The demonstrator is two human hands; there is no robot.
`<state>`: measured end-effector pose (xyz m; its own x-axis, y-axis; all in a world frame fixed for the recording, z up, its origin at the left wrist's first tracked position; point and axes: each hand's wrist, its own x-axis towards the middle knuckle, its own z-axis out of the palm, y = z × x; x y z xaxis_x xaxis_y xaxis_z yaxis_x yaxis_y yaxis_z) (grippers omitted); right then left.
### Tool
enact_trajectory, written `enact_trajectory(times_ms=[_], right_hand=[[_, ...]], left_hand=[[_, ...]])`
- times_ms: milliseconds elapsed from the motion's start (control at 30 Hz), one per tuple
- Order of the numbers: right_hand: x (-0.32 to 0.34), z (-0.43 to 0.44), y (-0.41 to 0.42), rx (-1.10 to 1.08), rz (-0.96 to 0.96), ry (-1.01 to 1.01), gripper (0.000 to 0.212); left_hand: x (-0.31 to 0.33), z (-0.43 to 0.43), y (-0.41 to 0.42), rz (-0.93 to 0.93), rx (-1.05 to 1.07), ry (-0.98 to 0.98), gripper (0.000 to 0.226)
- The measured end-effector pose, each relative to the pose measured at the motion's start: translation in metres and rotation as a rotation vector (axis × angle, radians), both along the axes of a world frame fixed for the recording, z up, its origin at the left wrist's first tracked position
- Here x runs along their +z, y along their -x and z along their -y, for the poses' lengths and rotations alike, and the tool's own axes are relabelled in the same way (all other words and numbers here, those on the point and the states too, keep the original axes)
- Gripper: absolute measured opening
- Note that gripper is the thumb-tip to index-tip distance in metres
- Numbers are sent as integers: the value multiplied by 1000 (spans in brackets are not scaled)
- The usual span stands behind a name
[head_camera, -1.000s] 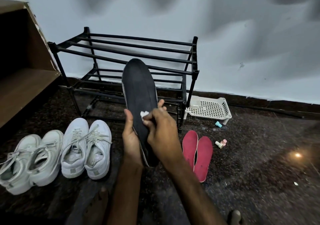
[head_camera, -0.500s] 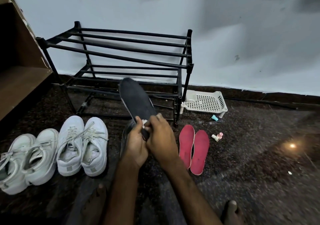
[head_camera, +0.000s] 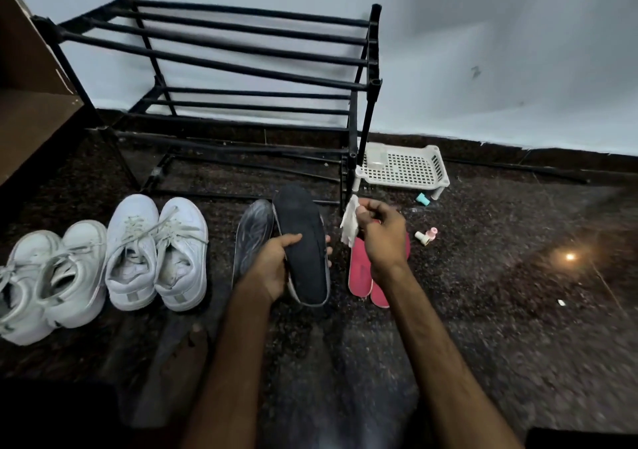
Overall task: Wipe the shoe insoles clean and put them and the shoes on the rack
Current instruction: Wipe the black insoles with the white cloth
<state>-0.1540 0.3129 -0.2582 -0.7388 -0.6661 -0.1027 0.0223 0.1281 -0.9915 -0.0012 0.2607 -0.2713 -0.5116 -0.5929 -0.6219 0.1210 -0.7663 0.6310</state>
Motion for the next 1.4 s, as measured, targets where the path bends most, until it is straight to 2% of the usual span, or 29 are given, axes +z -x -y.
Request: enact_trajectory(times_ms=[67, 133, 200, 267, 400, 500, 600, 700, 800, 900, 1033, 1167, 1233, 1333, 1400], right_hand=[[3, -9, -5, 151, -253, -43, 9], [2, -15, -19, 394, -493, -106, 7], [-10, -14, -38, 613, -648, -231, 2], [-29, -11, -51, 641, -736, -308, 12], [-45, 3, -37, 357, -679, -362, 26], [-50, 14, -16, 204, -610, -408, 19], [-51, 12, -5, 120, -636, -419, 13], [-49, -4, -15, 39, -738, -273, 6], [-54, -22, -54, 159, -807, -187, 6], [-68, -27, -71, 184, -768, -163, 8], [-63, 7, -29, 133, -714, -268, 26], [-49, 26, 24, 70, -665, -369, 13], [-44, 19, 21, 137, -702, -267, 7], [-55, -3, -12, 339, -688, -168, 12], [-66, -6, -17, 271, -674, -153, 15]], left_hand=[[-6, -2, -1, 14, 9, -48, 42], [-9, -2, 2, 7, 56, -62, 47], [-12, -1, 5, -11, 101, -57, 49], [-12, -4, 10, -1, 109, -50, 48], [-14, -15, 18, 91, 38, -7, 51], [-17, -20, 23, 87, -38, 22, 48], [-18, -22, 27, 59, -82, -5, 52], [-21, -18, 29, 65, -50, -11, 55], [-26, -16, 32, 64, 48, 8, 55], [-33, -20, 29, 65, 69, -4, 54], [-36, -29, 30, 25, -70, 9, 49], [-32, -30, 23, -47, -204, -2, 48], [-33, -26, 19, -102, -183, -22, 48], [-34, -25, 19, -186, -117, -1, 44], [-37, -28, 18, -177, -140, 23, 41]])
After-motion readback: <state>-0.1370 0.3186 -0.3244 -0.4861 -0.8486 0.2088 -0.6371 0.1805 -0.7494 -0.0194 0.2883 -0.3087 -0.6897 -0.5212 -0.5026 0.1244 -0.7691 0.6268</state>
